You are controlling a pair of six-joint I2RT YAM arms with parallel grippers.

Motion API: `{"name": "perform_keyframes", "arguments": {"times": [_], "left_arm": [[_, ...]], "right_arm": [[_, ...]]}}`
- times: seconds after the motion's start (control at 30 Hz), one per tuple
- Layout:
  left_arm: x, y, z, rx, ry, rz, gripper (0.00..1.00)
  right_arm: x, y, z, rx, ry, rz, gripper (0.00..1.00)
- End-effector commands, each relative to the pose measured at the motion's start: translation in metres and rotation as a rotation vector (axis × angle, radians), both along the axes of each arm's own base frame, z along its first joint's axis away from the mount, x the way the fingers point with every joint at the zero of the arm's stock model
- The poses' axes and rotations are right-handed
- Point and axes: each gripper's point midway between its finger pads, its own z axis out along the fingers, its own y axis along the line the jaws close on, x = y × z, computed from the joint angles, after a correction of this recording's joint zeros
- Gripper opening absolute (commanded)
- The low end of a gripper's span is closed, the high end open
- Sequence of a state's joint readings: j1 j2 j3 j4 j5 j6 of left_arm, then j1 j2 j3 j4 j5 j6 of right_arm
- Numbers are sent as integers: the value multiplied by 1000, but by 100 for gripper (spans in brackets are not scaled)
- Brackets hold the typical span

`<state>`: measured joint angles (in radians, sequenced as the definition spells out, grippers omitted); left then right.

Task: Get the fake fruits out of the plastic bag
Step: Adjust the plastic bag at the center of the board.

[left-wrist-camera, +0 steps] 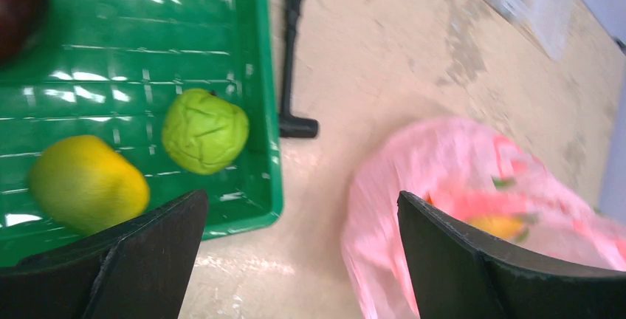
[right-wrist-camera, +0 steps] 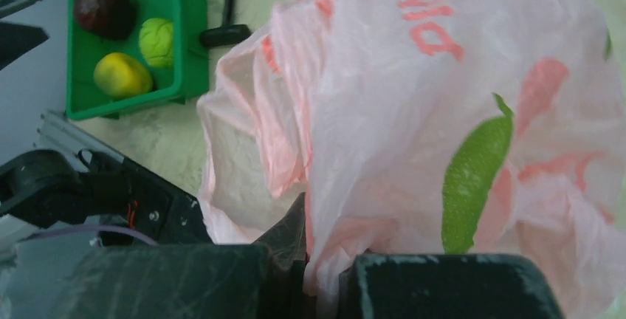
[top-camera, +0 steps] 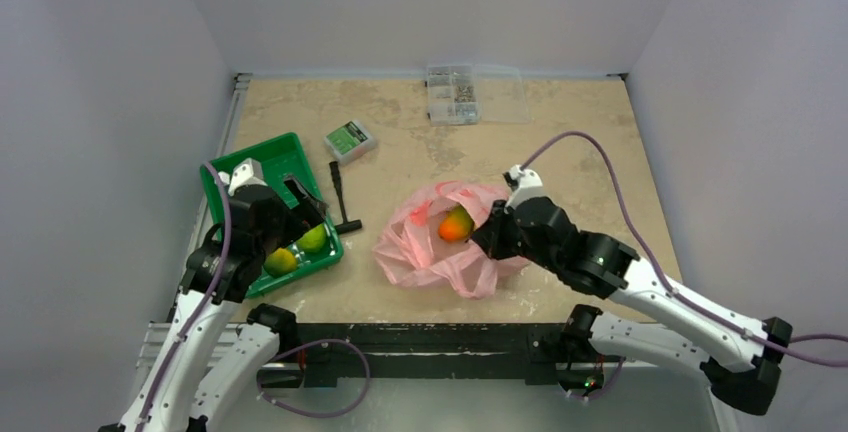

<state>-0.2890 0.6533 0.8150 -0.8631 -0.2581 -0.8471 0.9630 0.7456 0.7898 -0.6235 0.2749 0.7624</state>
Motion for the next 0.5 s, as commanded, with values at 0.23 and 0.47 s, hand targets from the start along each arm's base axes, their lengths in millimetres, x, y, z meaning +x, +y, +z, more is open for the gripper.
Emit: {"name": "perform_keyframes", "arguments": {"times": [0.23,0.47], "left_arm": [[-34,-69,58,-267,-178,-391,99],[-46,-96,81,-401,-279,-540,93]], "right_arm": [[41,111,148,119,-383,385,0],[3,71,50,126,-130,312,0]]}}
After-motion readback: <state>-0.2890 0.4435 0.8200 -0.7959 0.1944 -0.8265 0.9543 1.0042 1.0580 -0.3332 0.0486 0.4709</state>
